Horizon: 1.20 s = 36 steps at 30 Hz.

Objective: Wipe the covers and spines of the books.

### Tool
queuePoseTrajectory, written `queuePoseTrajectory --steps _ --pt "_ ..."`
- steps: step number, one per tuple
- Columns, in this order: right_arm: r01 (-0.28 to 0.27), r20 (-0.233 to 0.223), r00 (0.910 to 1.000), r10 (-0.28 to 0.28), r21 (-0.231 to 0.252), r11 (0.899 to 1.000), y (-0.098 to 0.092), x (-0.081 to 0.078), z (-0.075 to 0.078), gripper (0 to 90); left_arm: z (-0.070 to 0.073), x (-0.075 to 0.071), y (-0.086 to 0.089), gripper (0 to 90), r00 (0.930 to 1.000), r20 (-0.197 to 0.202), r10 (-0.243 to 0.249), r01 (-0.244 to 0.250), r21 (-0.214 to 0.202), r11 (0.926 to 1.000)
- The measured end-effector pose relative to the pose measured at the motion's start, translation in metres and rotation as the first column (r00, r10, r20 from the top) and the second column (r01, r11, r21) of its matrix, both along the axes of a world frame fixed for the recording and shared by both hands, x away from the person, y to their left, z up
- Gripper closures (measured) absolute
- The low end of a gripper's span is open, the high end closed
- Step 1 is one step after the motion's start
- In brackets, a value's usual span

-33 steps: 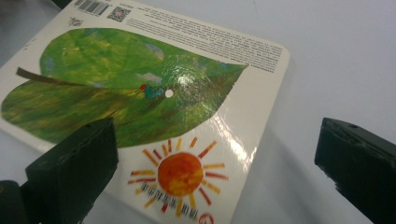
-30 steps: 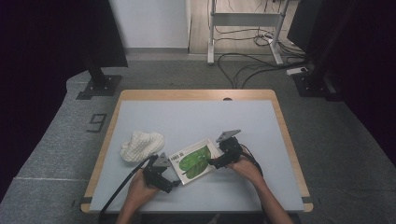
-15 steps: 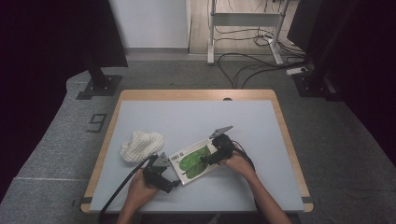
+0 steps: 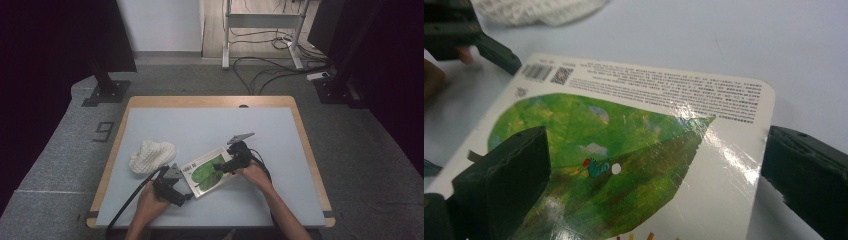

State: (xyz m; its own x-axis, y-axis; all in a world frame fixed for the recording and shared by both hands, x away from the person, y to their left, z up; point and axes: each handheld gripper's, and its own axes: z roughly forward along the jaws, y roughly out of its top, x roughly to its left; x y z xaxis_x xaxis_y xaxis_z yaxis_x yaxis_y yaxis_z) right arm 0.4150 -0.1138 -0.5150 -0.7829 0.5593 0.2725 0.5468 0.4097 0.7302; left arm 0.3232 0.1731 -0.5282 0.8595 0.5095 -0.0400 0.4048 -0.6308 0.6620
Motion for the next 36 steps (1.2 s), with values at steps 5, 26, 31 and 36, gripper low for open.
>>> queuePoseTrajectory --steps 5,26,31,36 --pt "-0.007 0.014 0.9999 0.006 0.016 1.0 -0.003 -0.003 0.008 0.8 0.0 0.0 0.0 0.0 1.0 0.0 0.0 0.0 0.0 1.0" --pt "-0.046 -0.027 0.9984 0.049 0.101 0.994 -0.01 -0.022 0.014 12.1 0.0 0.0 0.0 0.0 1.0 -0.001 0.0 0.0 -0.001 1.0" --pt "-0.046 0.025 0.9987 0.045 0.015 0.999 -0.007 -0.024 0.014 11.9 0.0 0.0 0.0 0.0 1.0 -0.001 -0.001 0.001 0.0 1.0" --pt "-0.081 0.027 0.9963 0.081 -0.004 0.997 -0.015 -0.017 0.017 13.3 0.0 0.0 0.0 0.0 1.0 0.0 0.0 0.0 0.0 1.0"
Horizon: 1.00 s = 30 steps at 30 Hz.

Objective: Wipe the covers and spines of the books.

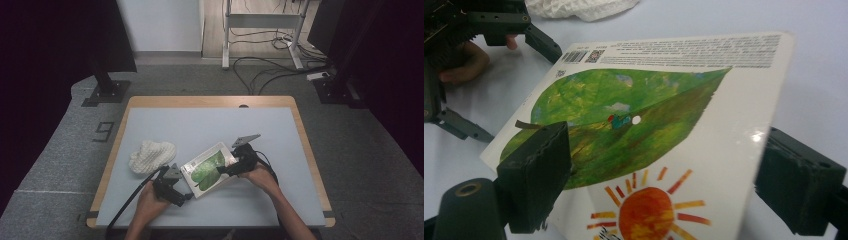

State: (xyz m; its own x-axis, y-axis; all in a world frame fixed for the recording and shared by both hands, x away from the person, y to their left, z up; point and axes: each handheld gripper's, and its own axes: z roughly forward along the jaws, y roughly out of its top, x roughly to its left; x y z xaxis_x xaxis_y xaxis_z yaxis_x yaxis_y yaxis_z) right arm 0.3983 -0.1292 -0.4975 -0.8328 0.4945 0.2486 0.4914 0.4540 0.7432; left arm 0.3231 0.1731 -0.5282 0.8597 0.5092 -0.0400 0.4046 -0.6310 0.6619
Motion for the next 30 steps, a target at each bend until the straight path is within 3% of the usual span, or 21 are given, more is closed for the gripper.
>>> queuePoseTrajectory --steps 4,11,15,30 --pt "-0.038 -0.004 0.9993 0.038 -0.016 0.999 -0.004 0.004 0.005 15.5 0.0 0.0 0.0 0.0 1.0 0.001 0.0 0.0 0.001 1.0" --pt "-0.104 0.012 0.9943 0.106 -0.087 0.991 -0.004 0.004 0.012 29.9 0.0 -0.003 -0.001 0.0 0.9999 0.012 0.006 -0.006 0.015 0.9999" --pt "-0.111 0.016 0.9934 0.113 -0.097 0.989 -0.005 0.002 0.016 34.6 0.0 -0.006 -0.002 0.0 0.9996 0.02 0.022 -0.023 0.031 0.9992" --pt "-0.119 0.045 0.9911 0.126 -0.131 0.984 -0.015 -0.008 0.022 47.2 0.002 -0.005 0.0 0.0 0.9996 0.003 0.03 -0.03 0.022 0.9993"
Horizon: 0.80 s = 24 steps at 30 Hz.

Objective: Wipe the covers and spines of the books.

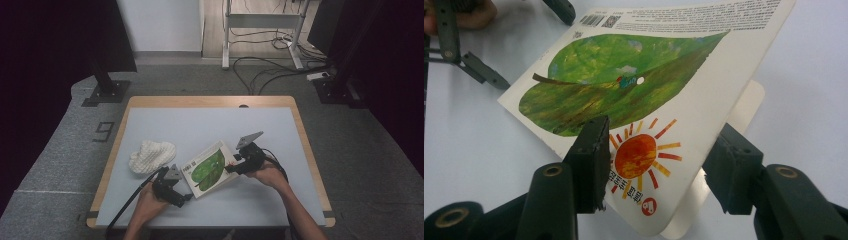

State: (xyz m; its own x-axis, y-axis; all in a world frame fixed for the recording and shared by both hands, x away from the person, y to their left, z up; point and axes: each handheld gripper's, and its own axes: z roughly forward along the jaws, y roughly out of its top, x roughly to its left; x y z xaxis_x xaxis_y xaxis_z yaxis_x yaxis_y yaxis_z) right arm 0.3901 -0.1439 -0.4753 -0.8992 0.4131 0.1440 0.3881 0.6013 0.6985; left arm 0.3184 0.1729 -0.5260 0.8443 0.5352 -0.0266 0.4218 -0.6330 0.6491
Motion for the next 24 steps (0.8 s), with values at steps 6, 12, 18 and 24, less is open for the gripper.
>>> queuePoseTrajectory --steps 6,12,18,24 --pt "0.004 -0.006 1.0 -0.004 0.002 1.0 -0.004 -0.002 -0.003 50.3 0.002 0.0 0.001 0.0 1.0 -0.007 0.002 -0.002 -0.016 0.9999" --pt "0.006 -0.011 0.9999 -0.006 0.017 1.0 -0.009 -0.005 -0.006 53.4 0.003 0.0 0.002 0.0 0.9998 -0.018 0.004 -0.005 -0.031 0.9995" --pt "0.007 -0.007 1.0 -0.006 0.031 0.999 -0.014 -0.008 -0.007 55.6 0.003 0.001 0.002 0.0 0.9996 -0.027 0.012 -0.013 -0.036 0.9993" --pt "0.016 -0.001 0.9999 -0.016 0.031 0.999 -0.016 -0.012 -0.009 56.8 0.006 0.002 0.004 2.0 0.9985 -0.048 0.025 -0.029 -0.075 0.9968"
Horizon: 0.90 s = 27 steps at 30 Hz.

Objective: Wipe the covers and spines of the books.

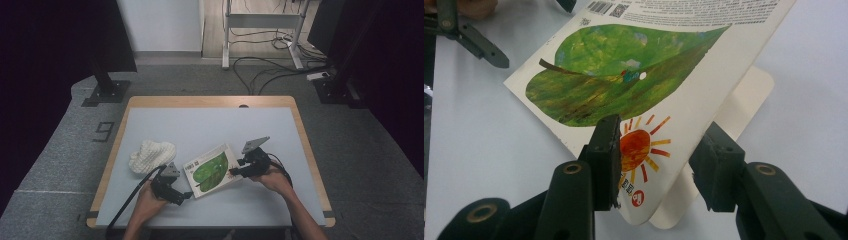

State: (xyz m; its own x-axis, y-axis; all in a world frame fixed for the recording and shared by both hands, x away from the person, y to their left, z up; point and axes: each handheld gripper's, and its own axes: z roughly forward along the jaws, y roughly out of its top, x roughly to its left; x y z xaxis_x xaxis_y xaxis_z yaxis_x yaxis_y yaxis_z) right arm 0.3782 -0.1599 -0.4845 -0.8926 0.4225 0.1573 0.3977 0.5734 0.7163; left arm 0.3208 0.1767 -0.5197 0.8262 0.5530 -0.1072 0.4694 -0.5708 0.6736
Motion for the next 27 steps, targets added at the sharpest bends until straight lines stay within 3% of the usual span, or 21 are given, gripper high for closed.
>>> queuePoseTrajectory --steps 4,9,15,19,27 --pt "-0.002 0.001 1.0 0.002 0.001 1.0 -0.003 -0.003 -0.001 58.4 0.0 0.002 0.001 2.8 1.0 -0.008 0.002 -0.002 -0.002 1.0" --pt "-0.007 0.005 1.0 0.007 0.003 1.0 -0.007 -0.005 -0.003 59.8 0.001 0.005 0.001 5.4 0.9994 -0.029 0.017 -0.018 -0.036 0.9992" --pt "-0.007 0.009 0.9999 0.007 0.006 1.0 -0.011 -0.009 -0.005 60.6 0.004 0.009 -0.008 5.7 0.9989 -0.046 -0.003 0.001 -0.041 0.9992" --pt "-0.009 0.013 0.9999 0.009 0.016 1.0 -0.012 -0.01 -0.006 60.8 0.007 0.01 -0.013 8.5 0.9994 -0.035 0.0 -0.002 -0.051 0.9987" --pt "0.006 0.001 1.0 -0.006 0.04 0.999 -0.016 -0.009 -0.008 55.7 0.014 0.009 -0.014 16.5 0.9999 -0.01 0.009 -0.01 -0.026 0.9996"
